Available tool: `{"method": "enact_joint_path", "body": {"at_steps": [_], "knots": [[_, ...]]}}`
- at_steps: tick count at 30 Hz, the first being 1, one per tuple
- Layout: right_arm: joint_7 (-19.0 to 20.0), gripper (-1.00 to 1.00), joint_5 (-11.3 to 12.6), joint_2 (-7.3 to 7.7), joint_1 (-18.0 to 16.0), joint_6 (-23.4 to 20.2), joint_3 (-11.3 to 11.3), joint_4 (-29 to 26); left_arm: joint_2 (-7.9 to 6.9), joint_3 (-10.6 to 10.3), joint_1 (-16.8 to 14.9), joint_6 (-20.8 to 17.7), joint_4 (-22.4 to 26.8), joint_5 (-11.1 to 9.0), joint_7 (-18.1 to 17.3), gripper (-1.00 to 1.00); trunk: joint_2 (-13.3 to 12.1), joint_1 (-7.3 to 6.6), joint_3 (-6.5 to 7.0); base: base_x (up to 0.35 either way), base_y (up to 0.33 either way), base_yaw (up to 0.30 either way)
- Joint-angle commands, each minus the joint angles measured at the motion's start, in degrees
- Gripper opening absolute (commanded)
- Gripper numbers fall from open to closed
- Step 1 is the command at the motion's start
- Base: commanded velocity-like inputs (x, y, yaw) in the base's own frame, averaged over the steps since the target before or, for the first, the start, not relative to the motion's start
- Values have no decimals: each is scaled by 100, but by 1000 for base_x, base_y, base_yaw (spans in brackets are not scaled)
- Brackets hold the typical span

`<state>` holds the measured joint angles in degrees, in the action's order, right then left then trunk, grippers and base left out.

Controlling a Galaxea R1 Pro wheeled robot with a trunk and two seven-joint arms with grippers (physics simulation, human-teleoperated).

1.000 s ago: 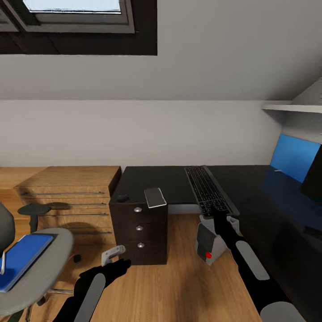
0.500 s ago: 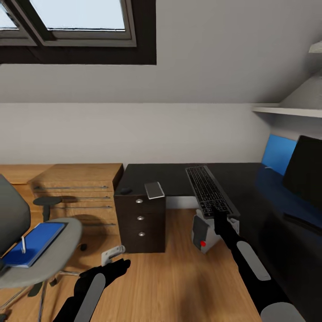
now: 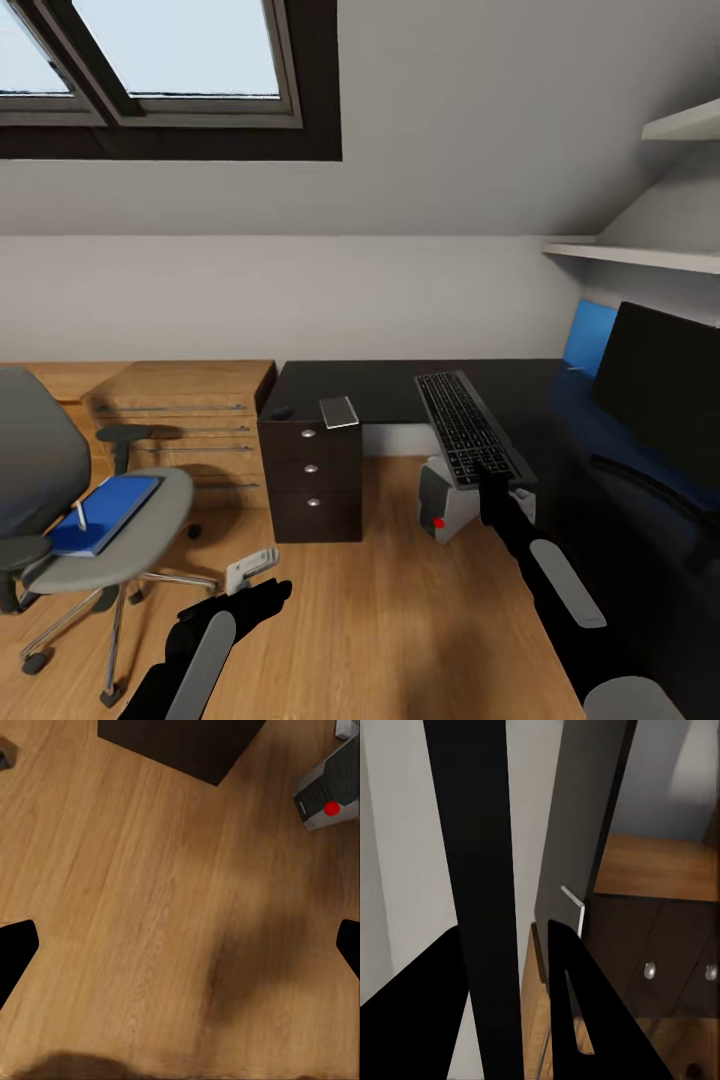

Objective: In the bedroom, organize the workspace by keeping the computer under the desk, ensuring the monitor is on the desk, placing the keyboard on the desk next to the monitor, placing the mouse on the desk next to the keyboard, moving the folder from the swivel chair onto the desk next to the mouse, stacking the notebook on top of the folder with the pen on top of the notebook, and positioning the swivel chair next to the desk.

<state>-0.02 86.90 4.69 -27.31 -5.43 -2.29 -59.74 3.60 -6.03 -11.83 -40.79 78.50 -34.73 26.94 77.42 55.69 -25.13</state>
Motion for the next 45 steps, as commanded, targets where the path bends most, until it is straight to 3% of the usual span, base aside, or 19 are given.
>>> {"method": "enact_joint_path", "body": {"at_steps": [1,5,31,45], "knots": [[2,-100,48,6,-3,-2,-9,-3,0,-4,-4,-9,7,-60,57,100,-37,-26,12,-346,-120,0],[-4,-100,50,6,-2,-2,-9,-3,4,-5,-4,-9,7,-60,57,100,-198,-114,84,-346,-122,0],[-15,-100,39,4,-2,1,-8,39,6,-12,-4,-17,7,-62,54,100,-198,-114,84,-320,-184,0],[-22,-100,38,-19,-2,28,-17,125,-17,-4,-4,-4,-44,-61,55,100,-198,-114,84,-43,-35,0]]}}
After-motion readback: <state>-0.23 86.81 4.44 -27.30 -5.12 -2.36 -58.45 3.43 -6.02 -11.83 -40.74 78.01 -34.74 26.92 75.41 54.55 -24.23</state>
